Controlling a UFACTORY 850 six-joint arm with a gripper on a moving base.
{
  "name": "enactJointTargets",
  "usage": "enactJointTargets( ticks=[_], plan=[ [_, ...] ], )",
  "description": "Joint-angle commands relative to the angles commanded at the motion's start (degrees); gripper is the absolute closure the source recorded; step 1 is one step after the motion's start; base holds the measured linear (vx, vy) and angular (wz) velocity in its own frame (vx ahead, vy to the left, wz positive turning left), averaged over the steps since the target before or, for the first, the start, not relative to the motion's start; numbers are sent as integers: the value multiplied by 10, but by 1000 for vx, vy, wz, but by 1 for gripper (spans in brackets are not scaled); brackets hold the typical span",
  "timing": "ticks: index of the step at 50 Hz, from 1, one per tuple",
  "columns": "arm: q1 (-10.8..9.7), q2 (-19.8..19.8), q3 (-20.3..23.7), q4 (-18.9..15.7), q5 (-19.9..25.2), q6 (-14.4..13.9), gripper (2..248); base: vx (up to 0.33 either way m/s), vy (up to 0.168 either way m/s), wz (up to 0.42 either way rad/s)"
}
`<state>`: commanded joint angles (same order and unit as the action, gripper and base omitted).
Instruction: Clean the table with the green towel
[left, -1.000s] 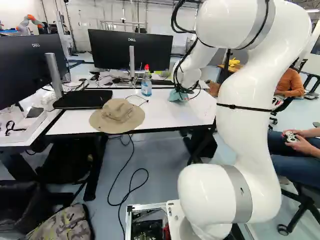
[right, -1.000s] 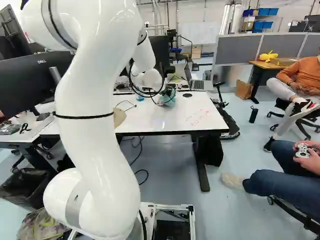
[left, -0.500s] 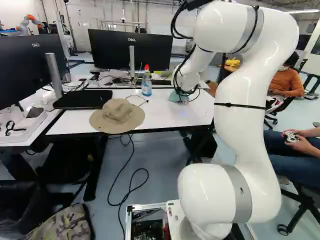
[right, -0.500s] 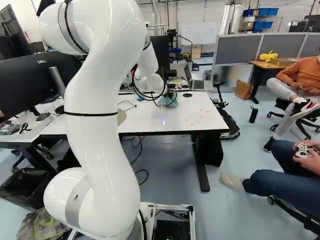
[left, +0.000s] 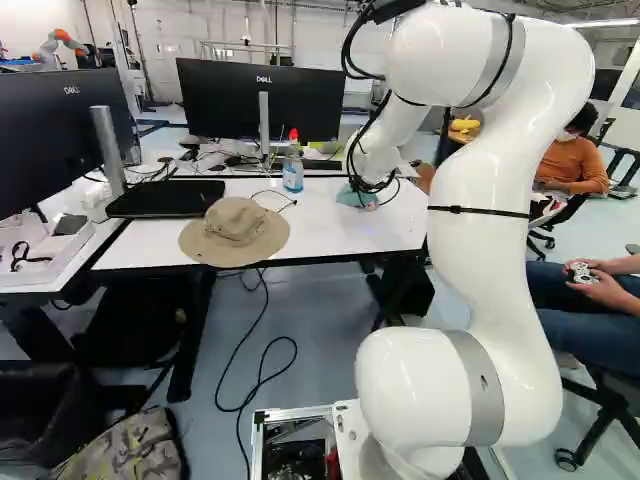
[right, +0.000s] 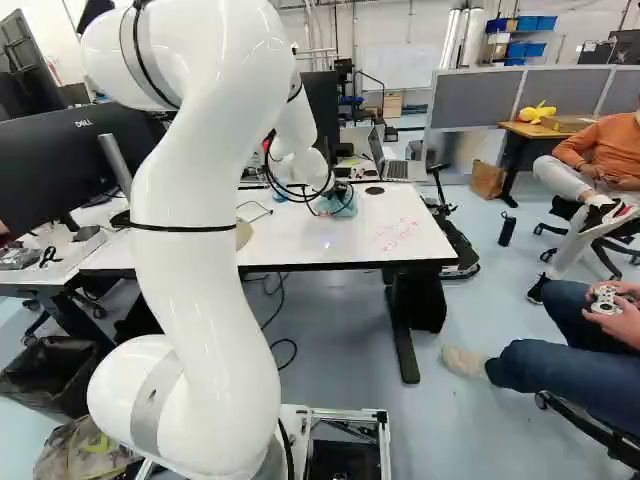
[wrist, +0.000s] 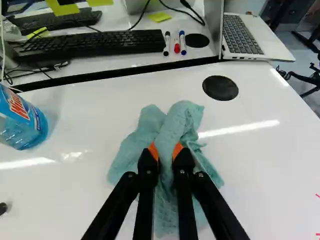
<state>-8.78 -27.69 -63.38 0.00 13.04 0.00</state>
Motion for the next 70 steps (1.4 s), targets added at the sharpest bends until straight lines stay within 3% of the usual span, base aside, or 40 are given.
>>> enactJointTargets(
  ticks=[11,51,70],
  plan=[
    [0,0,0,0,-33,0,203,0,0,0],
    [0,-1,-1,0,-28,0,203,0,0,0],
    [-1,-40,-53,0,-28,0,203,0,0,0]
  ],
)
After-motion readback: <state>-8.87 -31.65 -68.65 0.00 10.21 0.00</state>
